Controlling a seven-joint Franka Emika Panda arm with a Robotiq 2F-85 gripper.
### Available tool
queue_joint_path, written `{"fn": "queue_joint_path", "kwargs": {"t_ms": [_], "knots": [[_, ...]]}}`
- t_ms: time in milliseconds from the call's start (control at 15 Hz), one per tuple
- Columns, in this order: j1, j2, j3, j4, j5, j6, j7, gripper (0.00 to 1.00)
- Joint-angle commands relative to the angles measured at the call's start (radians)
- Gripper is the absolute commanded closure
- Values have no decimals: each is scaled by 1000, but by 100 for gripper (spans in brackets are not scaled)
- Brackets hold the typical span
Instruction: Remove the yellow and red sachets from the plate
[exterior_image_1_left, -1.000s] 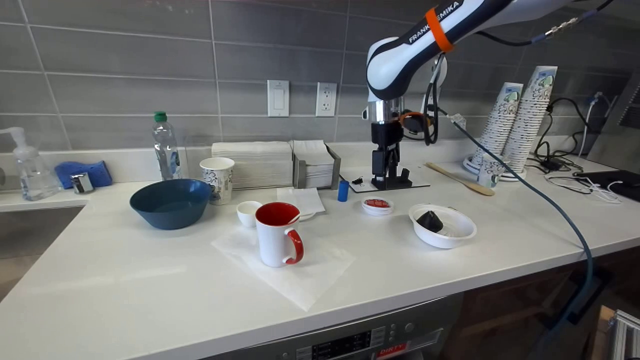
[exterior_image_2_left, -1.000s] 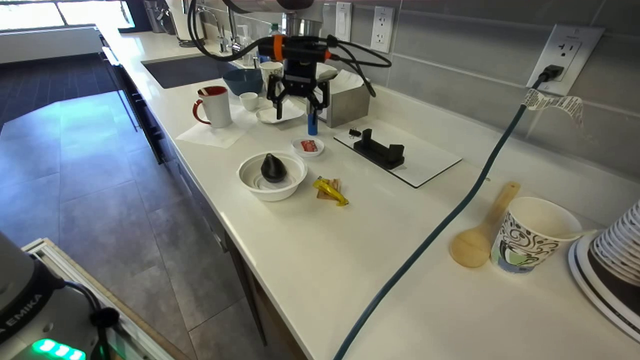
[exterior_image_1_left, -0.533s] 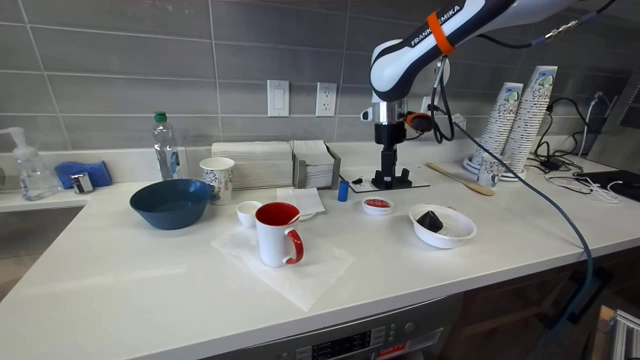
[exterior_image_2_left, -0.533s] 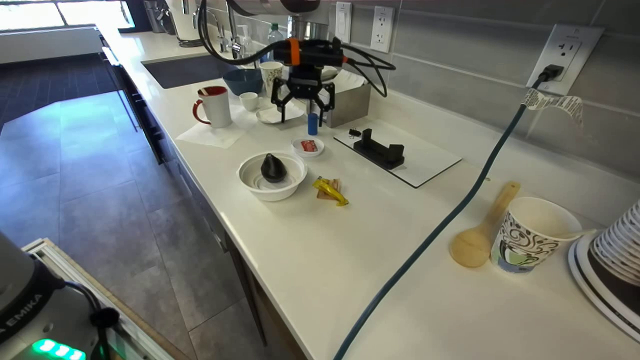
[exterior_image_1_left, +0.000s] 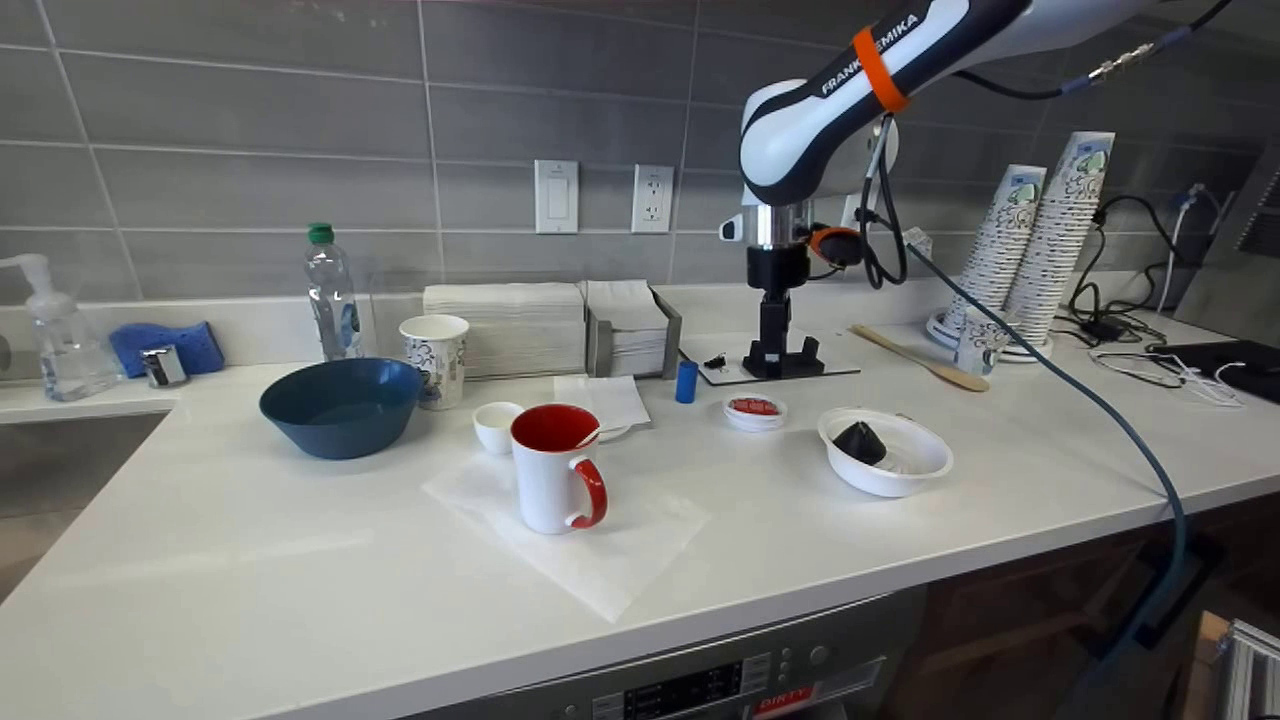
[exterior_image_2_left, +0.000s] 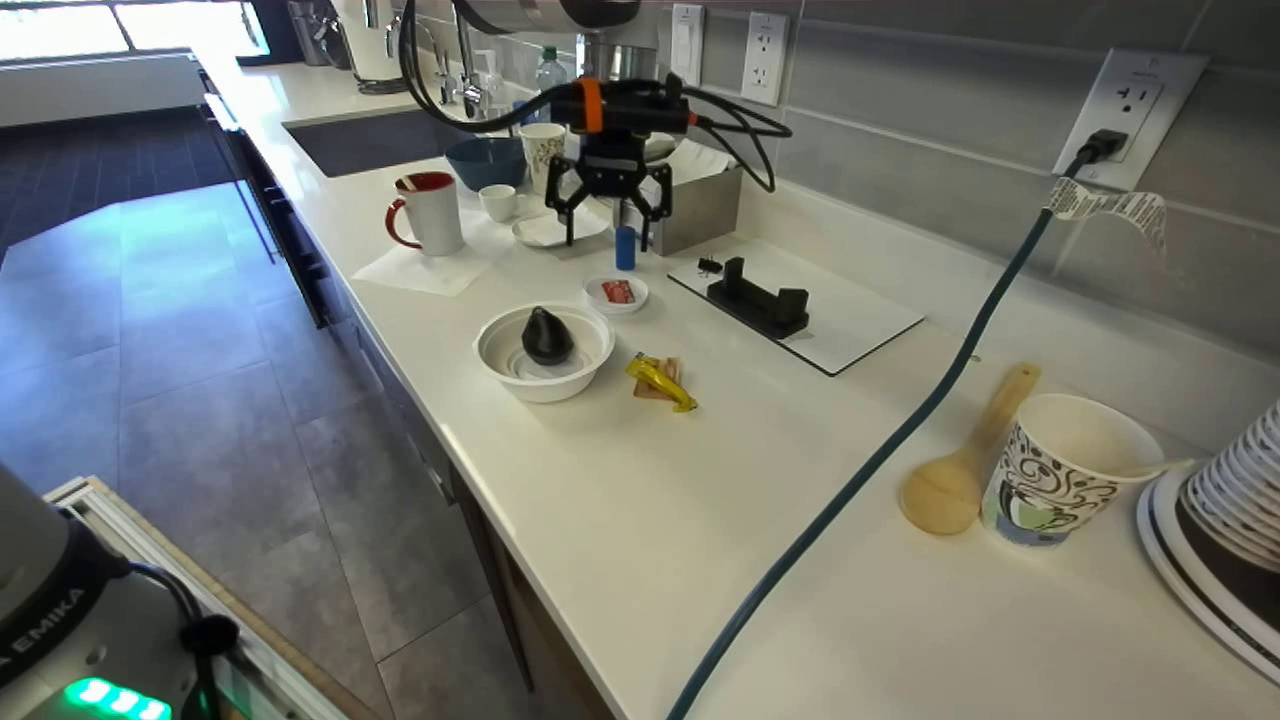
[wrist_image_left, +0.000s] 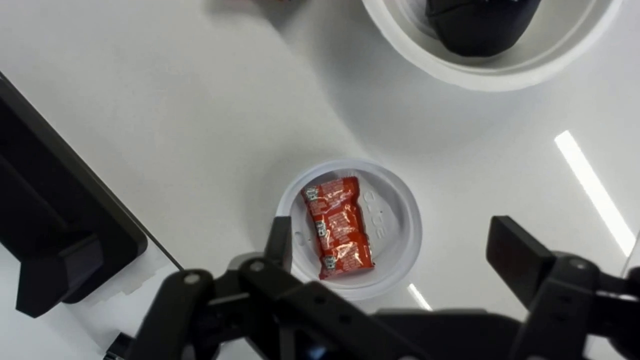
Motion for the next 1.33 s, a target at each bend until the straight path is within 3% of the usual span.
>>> {"fn": "queue_joint_path", "kwargs": {"t_ms": [0,333,400,467,667,1267], "knots": [[-19,21,16,23,-10,33,-64,0],[-28,57,24,50,6,18,-170,0],[-28,64,22,56,4,22,-176,8],[-29,73,22,63,6,23,-183,28],[-32,97,25,86,11,7,-203,50],[-33,172,27,150,9,8,-197,52]]}}
